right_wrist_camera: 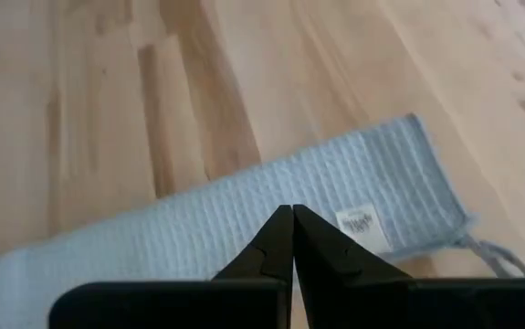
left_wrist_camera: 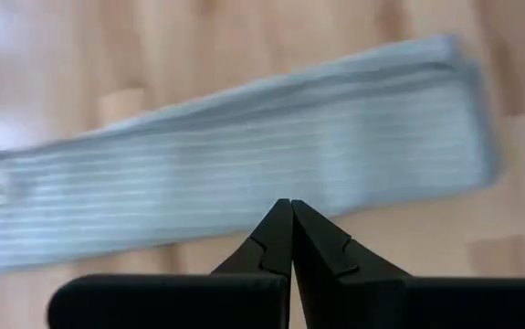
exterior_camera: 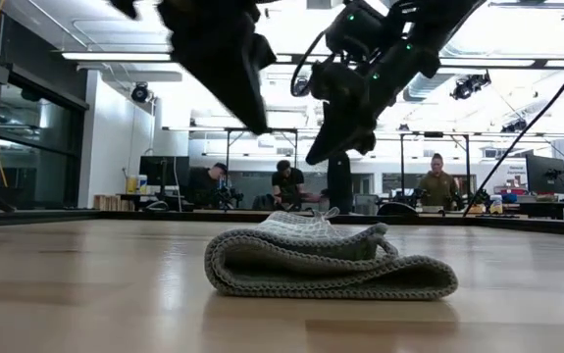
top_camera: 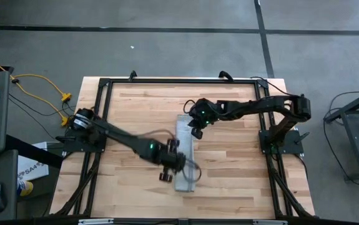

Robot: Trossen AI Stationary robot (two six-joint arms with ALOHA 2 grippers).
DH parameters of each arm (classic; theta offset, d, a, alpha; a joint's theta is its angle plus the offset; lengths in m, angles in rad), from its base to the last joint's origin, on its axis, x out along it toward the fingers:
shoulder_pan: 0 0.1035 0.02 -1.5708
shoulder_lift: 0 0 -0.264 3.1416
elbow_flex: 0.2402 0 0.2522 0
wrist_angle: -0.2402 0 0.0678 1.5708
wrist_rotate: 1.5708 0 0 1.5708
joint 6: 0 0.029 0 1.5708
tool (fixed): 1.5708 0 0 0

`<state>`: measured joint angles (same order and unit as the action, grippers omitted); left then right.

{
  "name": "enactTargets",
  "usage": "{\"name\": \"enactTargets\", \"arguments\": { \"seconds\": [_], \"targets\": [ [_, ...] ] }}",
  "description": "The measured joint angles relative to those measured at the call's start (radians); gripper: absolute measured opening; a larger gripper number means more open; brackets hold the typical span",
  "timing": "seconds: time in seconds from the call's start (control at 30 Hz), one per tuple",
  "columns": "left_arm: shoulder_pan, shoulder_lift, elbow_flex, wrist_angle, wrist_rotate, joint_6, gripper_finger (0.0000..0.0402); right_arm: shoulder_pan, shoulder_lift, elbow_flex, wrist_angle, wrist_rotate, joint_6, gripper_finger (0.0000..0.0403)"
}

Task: Fold microfiber towels
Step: Fold the gray towel

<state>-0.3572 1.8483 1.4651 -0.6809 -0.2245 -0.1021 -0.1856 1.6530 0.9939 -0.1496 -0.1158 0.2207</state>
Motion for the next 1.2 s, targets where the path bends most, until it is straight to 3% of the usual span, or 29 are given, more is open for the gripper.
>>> {"name": "enactTargets", "arguments": {
  "seconds": [0.13, 0.57, 0.9, 1.2],
  "targets": [
    [0.104, -0.042, -0.018, -0.039, 0.03, 0.07, 0.0, -0.06, -0.015, -0.004, -0.086, -0.058, 0.017, 0.0002],
    [0.559, -0.127, -0.244, 0.057, 0.506, 0.259, 0.0, -0.289, -0.014, -0.003, -0.115, -0.353, -0.066, 0.0002],
    [0.746, -0.127, -0.283, 0.113, 0.704, 0.391, 0.0, -0.361, -0.013, -0.002, -0.119, -0.408, -0.139, 0.0002],
    [0.837, -0.114, -0.282, 0.158, 0.772, 0.413, 0.0, -0.379, 0.069, -0.002, -0.008, -0.398, -0.112, 0.0002]
  ]
}}
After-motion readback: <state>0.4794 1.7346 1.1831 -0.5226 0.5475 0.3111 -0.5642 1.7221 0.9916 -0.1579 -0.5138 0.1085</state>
